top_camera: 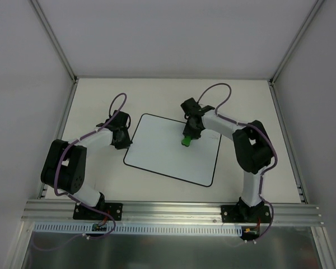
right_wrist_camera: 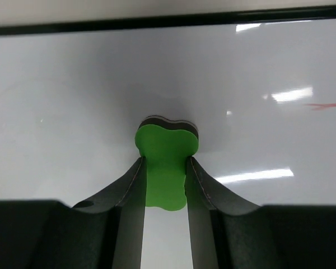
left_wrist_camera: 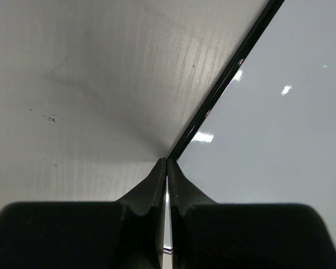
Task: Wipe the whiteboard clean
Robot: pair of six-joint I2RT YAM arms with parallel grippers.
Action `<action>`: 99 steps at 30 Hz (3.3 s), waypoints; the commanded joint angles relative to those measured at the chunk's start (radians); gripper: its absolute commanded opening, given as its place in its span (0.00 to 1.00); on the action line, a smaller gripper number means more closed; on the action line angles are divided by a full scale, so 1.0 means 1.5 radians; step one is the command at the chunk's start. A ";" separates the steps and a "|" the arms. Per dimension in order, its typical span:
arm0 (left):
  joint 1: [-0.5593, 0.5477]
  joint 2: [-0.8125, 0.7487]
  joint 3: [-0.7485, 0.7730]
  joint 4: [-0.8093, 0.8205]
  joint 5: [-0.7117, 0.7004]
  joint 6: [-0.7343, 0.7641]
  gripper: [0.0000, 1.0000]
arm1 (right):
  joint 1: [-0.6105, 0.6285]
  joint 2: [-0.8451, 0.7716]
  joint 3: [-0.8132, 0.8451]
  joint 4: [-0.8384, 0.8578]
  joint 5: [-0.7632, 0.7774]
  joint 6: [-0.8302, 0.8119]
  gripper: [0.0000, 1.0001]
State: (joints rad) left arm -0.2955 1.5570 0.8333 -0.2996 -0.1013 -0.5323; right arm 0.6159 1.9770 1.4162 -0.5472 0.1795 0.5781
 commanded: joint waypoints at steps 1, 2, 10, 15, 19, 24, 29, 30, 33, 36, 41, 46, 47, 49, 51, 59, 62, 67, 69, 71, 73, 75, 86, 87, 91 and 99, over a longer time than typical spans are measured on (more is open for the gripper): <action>-0.008 0.031 -0.023 -0.061 0.012 -0.002 0.00 | -0.061 -0.052 -0.132 -0.085 0.086 0.031 0.00; -0.008 0.032 -0.022 -0.062 0.011 -0.002 0.00 | -0.068 -0.091 -0.147 -0.084 0.095 0.033 0.00; -0.008 0.025 -0.021 -0.061 0.013 -0.003 0.00 | -0.054 -0.159 -0.231 -0.057 0.091 0.035 0.00; -0.008 0.023 -0.023 -0.061 0.016 -0.003 0.00 | 0.043 -0.068 -0.132 -0.056 0.048 -0.001 0.00; -0.008 0.018 -0.026 -0.061 0.013 -0.004 0.00 | 0.102 0.021 -0.045 -0.057 -0.005 -0.032 0.00; -0.008 0.017 -0.026 -0.061 0.013 -0.004 0.00 | 0.114 0.033 -0.026 -0.057 0.014 -0.018 0.00; -0.008 0.020 -0.027 -0.062 0.013 -0.003 0.00 | 0.012 -0.020 -0.094 -0.057 0.062 0.025 0.00; -0.008 0.021 -0.026 -0.062 0.013 -0.003 0.00 | -0.004 -0.042 -0.103 -0.057 0.069 0.030 0.00; -0.008 0.024 -0.026 -0.061 0.012 -0.002 0.00 | -0.068 -0.069 -0.122 -0.068 0.099 0.043 0.00; -0.008 0.021 -0.025 -0.062 0.011 -0.002 0.00 | -0.123 -0.091 -0.123 -0.092 0.105 0.062 0.00; -0.008 0.019 -0.026 -0.063 0.009 -0.002 0.00 | -0.200 -0.104 -0.145 -0.095 0.070 0.088 0.00; -0.008 0.019 -0.026 -0.062 0.009 -0.002 0.00 | -0.230 -0.120 -0.176 -0.097 0.066 0.102 0.00; -0.008 0.018 -0.025 -0.062 0.009 -0.003 0.00 | -0.231 -0.126 -0.182 -0.095 0.073 0.103 0.00; -0.008 0.020 -0.025 -0.063 0.011 -0.003 0.00 | -0.230 -0.128 -0.185 -0.095 0.070 0.103 0.00; -0.008 0.020 -0.023 -0.065 0.013 -0.003 0.00 | -0.228 -0.131 -0.193 -0.093 0.060 0.111 0.00; -0.008 0.020 -0.020 -0.064 0.025 -0.006 0.00 | -0.139 -0.073 -0.111 -0.046 -0.044 0.036 0.00; -0.008 0.018 -0.021 -0.064 0.022 -0.005 0.00 | -0.097 -0.034 -0.056 -0.046 -0.080 0.023 0.00; -0.008 0.015 -0.022 -0.065 0.019 -0.005 0.00 | -0.083 -0.018 -0.037 -0.045 -0.086 0.030 0.00; -0.008 0.013 -0.023 -0.064 0.020 -0.005 0.00 | -0.100 -0.038 -0.060 -0.045 -0.060 0.033 0.00; -0.008 0.014 -0.023 -0.064 0.019 -0.006 0.00 | -0.135 -0.053 -0.082 -0.046 -0.046 0.035 0.00; -0.008 0.015 -0.022 -0.064 0.021 -0.006 0.00 | -0.164 -0.079 -0.114 -0.047 -0.036 0.029 0.01; -0.008 0.015 -0.022 -0.065 0.022 -0.006 0.00 | -0.204 -0.099 -0.134 -0.047 -0.016 0.022 0.00; -0.007 -0.001 -0.019 -0.067 0.022 -0.008 0.00 | -0.331 -0.223 -0.182 -0.051 0.022 -0.072 0.00; -0.007 -0.002 -0.017 -0.066 0.023 -0.008 0.00 | -0.340 -0.244 -0.184 -0.050 0.033 -0.078 0.00; -0.008 -0.003 -0.014 -0.067 0.026 -0.008 0.00 | -0.405 -0.264 -0.187 -0.050 0.035 -0.113 0.00; -0.007 0.000 -0.008 -0.068 0.028 -0.009 0.00 | -0.501 -0.198 -0.158 -0.050 0.004 -0.164 0.02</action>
State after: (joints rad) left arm -0.2958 1.5536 0.8333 -0.3042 -0.0696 -0.5365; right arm -0.1238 1.6447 1.1385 -0.6022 0.1909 0.3862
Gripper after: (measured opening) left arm 0.006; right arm 0.323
